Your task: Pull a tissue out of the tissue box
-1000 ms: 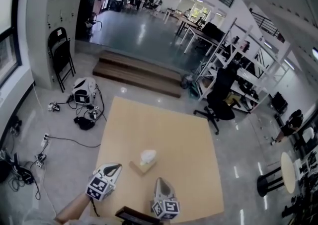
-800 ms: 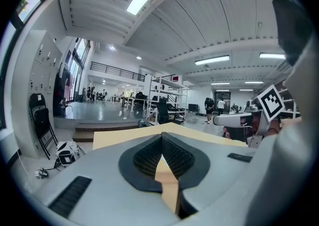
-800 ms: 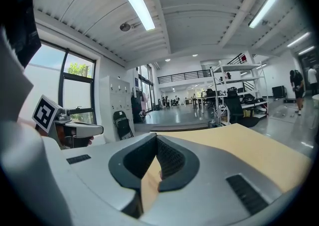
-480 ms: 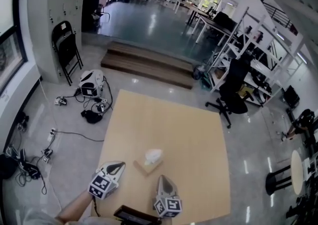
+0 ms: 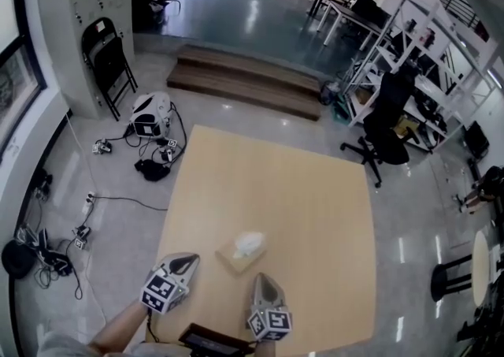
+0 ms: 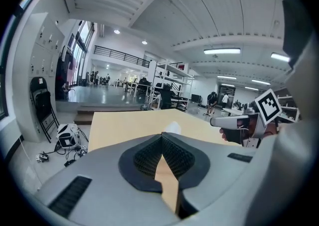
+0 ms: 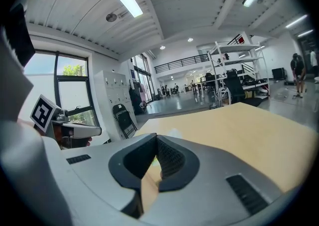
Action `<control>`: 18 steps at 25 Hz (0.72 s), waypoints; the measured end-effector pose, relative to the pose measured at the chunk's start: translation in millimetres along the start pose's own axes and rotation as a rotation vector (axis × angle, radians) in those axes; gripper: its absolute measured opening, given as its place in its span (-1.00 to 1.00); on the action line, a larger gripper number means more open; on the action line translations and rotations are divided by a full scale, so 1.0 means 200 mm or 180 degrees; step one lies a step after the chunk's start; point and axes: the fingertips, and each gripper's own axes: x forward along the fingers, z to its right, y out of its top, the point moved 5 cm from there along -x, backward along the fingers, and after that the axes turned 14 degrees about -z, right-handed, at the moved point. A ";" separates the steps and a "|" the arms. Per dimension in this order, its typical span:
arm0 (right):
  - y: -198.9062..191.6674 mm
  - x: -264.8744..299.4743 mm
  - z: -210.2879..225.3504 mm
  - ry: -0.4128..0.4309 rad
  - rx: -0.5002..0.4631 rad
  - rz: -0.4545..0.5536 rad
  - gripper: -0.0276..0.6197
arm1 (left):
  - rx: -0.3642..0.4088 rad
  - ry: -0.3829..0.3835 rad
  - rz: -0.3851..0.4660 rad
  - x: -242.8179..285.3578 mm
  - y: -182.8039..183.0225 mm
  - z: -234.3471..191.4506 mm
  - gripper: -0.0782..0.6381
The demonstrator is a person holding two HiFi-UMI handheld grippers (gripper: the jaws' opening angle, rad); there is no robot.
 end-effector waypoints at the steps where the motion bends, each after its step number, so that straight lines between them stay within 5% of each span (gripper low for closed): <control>1: -0.01 0.02 0.01 0.0011 0.0007 -0.0021 -0.91 | -0.0001 0.0000 -0.0021 0.01 -0.01 0.00 -0.76; 18: 0.00 0.30 0.09 0.0131 0.0081 -0.0138 -0.91 | -0.0073 -0.0059 -0.0187 0.08 -0.03 -0.02 -0.76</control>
